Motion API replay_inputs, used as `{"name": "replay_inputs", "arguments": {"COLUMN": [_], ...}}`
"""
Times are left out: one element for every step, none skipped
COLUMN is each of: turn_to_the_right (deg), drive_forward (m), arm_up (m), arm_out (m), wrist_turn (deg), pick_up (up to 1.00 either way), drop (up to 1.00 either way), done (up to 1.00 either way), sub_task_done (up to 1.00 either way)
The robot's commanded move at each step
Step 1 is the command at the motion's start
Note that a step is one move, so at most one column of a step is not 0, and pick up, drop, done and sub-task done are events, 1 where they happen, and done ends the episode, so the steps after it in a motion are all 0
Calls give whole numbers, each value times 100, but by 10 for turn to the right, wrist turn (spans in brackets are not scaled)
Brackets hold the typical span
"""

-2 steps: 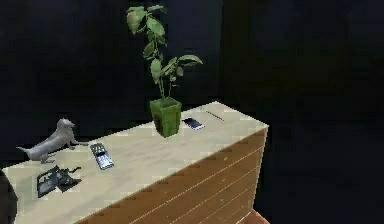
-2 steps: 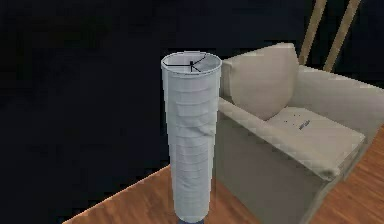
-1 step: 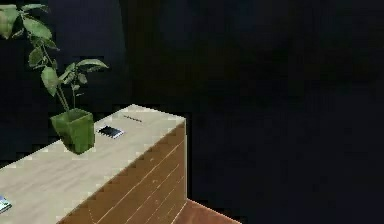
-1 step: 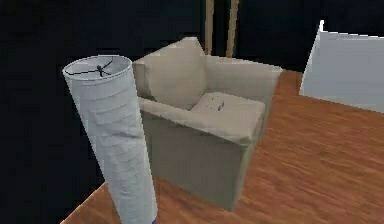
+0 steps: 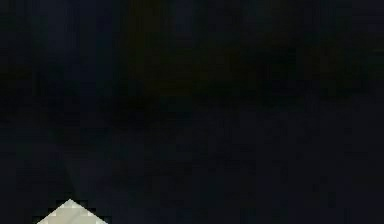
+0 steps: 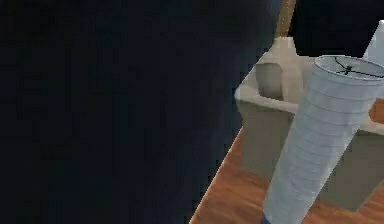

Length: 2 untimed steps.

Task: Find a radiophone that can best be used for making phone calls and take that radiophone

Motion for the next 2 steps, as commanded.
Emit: {"name": "replay_inputs", "arguments": {"turn_to_the_right": [-450, -450], "drive_forward": [0, 0], "arm_up": [0, 0], "arm_out": [0, 0], "wrist_turn": [0, 0], "pick_up": [0, 0], "drop": [0, 0], "done": [0, 0], "sub_task_done": [0, 0]}}
